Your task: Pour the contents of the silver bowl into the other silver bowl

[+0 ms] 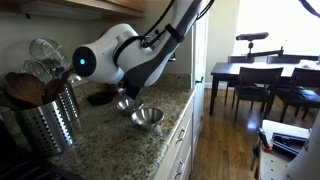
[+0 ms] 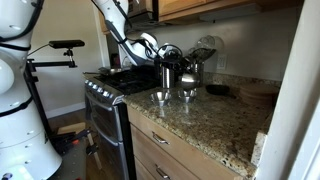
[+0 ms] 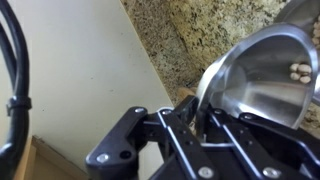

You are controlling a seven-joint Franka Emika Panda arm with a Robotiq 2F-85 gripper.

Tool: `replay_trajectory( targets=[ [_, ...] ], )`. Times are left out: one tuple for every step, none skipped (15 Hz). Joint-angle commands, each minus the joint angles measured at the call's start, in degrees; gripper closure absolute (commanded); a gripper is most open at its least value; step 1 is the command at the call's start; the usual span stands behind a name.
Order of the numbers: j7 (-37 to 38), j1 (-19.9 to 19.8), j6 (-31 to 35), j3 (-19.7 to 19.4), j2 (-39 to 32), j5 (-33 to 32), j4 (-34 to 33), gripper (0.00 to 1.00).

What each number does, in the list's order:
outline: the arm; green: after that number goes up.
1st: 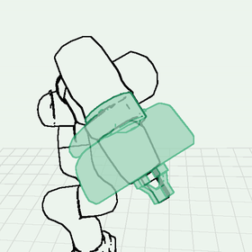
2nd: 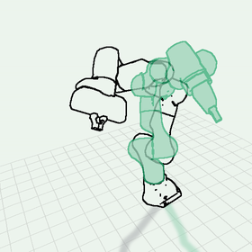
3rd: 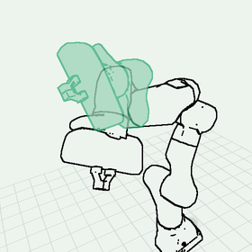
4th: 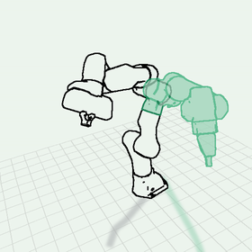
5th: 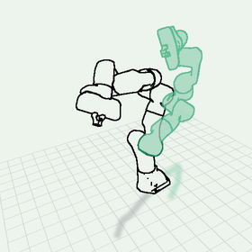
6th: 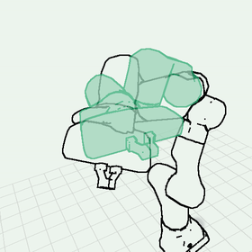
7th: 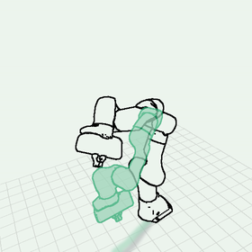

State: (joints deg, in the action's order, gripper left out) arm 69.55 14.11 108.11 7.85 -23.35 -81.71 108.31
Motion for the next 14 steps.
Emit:
replay_trajectory(
  targets=[
    [3.5, 0.9, -3.3, 0.0, -0.2, -4.1, 0.5, 0.93],
    [3.8, 1.1, -4.0, 0.1, -0.4, -4.8, 0.5, 0.93],
    [4.1, 1.1, -4.3, 0.3, -0.5, -5.3, 0.5, 0.93],
    [4.3, 1.1, -4.6, 0.4, -0.6, -5.6, 0.6, 0.93],
    [4.5, 1.1, -4.9, 0.6, -0.8, -6.0, 0.6, 0.93],
    [4.7, 1.1, -5.2, 0.7, -0.9, -6.3, 0.7, 0.93],
    [5.1, 1.1, -5.5, 0.9, -1.1, -6.6, 0.8, 0.93],
    [5.3, 1.2, -6.0, 1.0, -1.3, -6.9, 0.9, 0.93],
    [5.5, 1.2, -6.2, 1.1, -1.5, -6.8, 0.9, 0.93],
    [5.7, 1.3, -6.6, 1.2, -1.5, -7.0, 1.0, 0.93],
    [5.8, 1.3, -6.7, 1.3, -1.6, -7.0, 1.0, 0.93],
    [5.9, 1.4, -6.9, 1.4, -1.6, -6.8, 1.1, 0.93],
    [6.1, 1.5, -7.2, 1.5, -1.7, -6.9, 1.1, 0.92],
    [6.2, 1.6, -7.5, 1.6, -1.8, -7.1, 1.2, 0.92]
  ],
)
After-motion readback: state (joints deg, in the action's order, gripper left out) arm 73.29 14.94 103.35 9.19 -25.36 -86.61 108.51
